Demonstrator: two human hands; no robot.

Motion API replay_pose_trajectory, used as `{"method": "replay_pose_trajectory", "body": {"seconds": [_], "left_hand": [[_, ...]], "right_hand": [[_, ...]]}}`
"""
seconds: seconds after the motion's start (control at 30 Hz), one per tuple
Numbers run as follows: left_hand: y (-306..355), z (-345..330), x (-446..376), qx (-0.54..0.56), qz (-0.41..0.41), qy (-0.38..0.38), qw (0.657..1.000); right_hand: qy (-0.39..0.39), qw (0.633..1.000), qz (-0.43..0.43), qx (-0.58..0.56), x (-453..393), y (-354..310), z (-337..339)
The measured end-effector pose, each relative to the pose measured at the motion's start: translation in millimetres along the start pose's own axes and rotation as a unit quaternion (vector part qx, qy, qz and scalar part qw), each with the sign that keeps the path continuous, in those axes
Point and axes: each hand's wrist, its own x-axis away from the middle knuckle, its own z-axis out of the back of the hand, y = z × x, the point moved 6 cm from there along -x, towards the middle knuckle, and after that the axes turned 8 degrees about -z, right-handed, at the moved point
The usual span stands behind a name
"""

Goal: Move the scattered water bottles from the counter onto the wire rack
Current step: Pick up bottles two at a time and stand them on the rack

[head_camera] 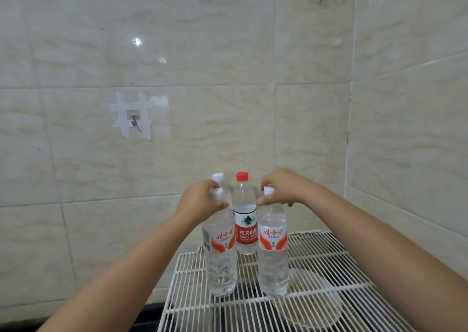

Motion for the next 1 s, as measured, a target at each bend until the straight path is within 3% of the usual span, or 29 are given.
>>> {"method": "replay_pose_trajectory", "body": {"seconds": [0.23, 0.4, 0.67, 1.0], "left_hand": [[40.1, -13.3, -26.0, 0.007, -0.073, -0.017, 0.997], [60.5, -38.4, -65.6, 0.042, -0.084, -0.018, 0.995], [69.4, -86.6, -111.7, 0.056, -0.066, -0.036, 0.996], [58.6, -100.7, -128.8, 0.05, -0.052, -0.046, 0.996]], "right_hand": [[0.051, 0.997, -0.049, -0.041, -5.2, 34.2, 21.8], [0.126, 0.99, -0.057, 0.013, -27.2, 52.9, 39.3], [0.108, 0.992, -0.068, 0.004, -76.0, 87.1, 13.3], [0.087, 0.994, -0.061, -0.014, -103.3, 91.2, 2.8]]}}
